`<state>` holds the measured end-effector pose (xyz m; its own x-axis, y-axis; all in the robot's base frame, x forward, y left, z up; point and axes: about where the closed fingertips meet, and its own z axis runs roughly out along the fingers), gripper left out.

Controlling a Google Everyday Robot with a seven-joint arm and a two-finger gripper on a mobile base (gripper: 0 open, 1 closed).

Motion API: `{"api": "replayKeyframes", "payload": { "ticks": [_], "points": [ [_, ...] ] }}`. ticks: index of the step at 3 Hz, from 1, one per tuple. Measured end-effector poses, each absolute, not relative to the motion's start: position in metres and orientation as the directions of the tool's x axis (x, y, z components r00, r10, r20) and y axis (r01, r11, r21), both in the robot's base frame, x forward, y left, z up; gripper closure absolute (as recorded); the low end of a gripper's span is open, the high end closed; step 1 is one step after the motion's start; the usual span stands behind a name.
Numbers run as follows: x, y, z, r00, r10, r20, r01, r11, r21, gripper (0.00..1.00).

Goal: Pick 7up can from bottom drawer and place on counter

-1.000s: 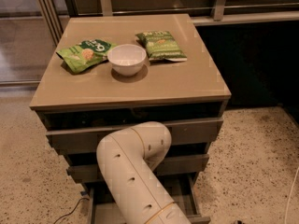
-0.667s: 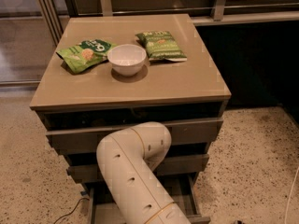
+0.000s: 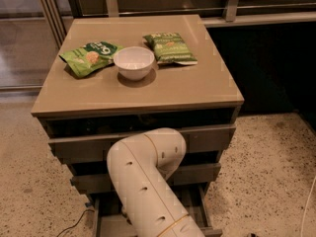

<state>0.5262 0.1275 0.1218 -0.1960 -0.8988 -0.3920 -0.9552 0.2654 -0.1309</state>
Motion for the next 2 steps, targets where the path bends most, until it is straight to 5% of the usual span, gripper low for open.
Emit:
{"api": "replayKeyframes", "payload": {
  "ticks": [2],
  "points": [
    [0.511,0.101,0.151,-0.205,-0.892,-0.403,-0.956,0.271,-0.113,1.00]
  ]
}}
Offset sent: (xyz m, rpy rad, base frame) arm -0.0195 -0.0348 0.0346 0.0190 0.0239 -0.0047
